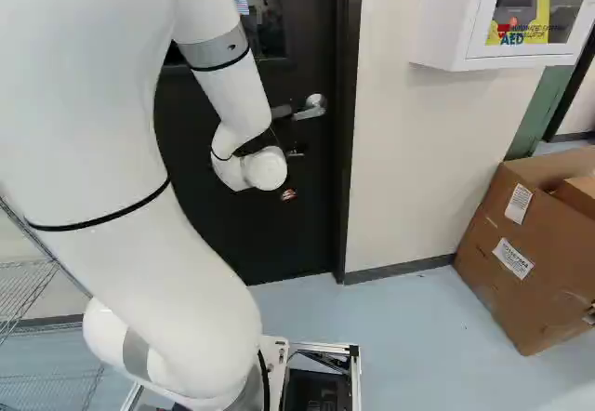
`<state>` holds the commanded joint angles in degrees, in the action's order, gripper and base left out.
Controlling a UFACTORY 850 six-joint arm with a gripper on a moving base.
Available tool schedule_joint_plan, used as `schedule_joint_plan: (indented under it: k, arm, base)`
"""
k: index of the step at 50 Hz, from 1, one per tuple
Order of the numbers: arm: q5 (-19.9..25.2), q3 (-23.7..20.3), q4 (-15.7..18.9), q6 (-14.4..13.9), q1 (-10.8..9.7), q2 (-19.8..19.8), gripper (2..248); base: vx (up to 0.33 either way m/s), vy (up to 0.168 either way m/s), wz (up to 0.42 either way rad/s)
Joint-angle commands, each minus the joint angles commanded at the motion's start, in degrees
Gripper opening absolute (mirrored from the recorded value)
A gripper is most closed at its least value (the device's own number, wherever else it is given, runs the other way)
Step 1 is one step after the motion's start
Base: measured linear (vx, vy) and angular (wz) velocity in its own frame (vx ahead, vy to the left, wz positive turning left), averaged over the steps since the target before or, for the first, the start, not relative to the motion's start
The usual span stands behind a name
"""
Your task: Open the door and move inside
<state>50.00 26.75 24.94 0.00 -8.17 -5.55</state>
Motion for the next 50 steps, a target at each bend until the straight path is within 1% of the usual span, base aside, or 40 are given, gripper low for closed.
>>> schedule_joint_plan:
  k: [31, 50]
  arm:
    - [0.2, 0.6, 0.0, 0.0, 0.0, -1.6, 247]
    - [2.2, 2.3, 0.0, 0.0, -0.3, -3.1, 247]
  base:
    - [0.000, 0.000, 0.000]
    - [0.000, 0.000, 0.000]
